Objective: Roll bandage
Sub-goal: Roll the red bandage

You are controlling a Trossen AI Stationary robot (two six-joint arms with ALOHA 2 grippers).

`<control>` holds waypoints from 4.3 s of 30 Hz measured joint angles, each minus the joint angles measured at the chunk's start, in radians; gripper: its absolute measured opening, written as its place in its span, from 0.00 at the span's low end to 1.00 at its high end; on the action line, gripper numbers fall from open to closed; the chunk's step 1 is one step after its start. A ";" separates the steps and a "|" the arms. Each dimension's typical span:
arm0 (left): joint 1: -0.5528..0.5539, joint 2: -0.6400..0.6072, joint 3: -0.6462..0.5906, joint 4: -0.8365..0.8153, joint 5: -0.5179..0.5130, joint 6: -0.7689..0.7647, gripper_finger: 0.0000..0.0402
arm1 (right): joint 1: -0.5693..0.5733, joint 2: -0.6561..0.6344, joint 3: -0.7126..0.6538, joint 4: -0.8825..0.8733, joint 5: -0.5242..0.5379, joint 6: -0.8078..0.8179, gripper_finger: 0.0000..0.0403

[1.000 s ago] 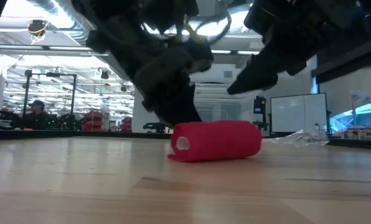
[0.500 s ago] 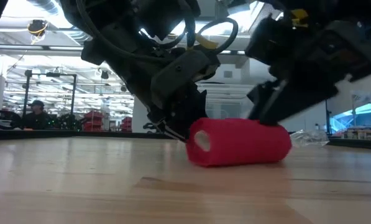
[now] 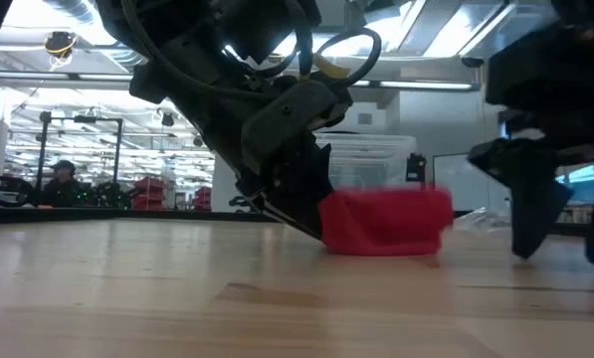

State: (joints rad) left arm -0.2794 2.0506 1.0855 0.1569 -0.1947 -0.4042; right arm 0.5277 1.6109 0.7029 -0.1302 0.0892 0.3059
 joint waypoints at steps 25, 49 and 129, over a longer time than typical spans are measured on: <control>-0.093 -0.035 -0.005 0.079 0.019 -0.056 0.04 | 0.034 -0.140 -0.146 0.102 0.552 -0.080 0.55; -0.086 -0.039 -0.002 0.090 0.015 -0.108 0.04 | -0.107 0.081 -0.240 0.690 0.459 -0.481 0.55; -0.151 -0.040 0.306 -0.442 -0.116 0.064 0.15 | -0.246 0.141 -0.174 0.808 0.101 -0.403 0.00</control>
State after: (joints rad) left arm -0.4305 2.0101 1.3914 -0.2853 -0.3108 -0.3404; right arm 0.2817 1.7523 0.5293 0.6777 0.1905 -0.0971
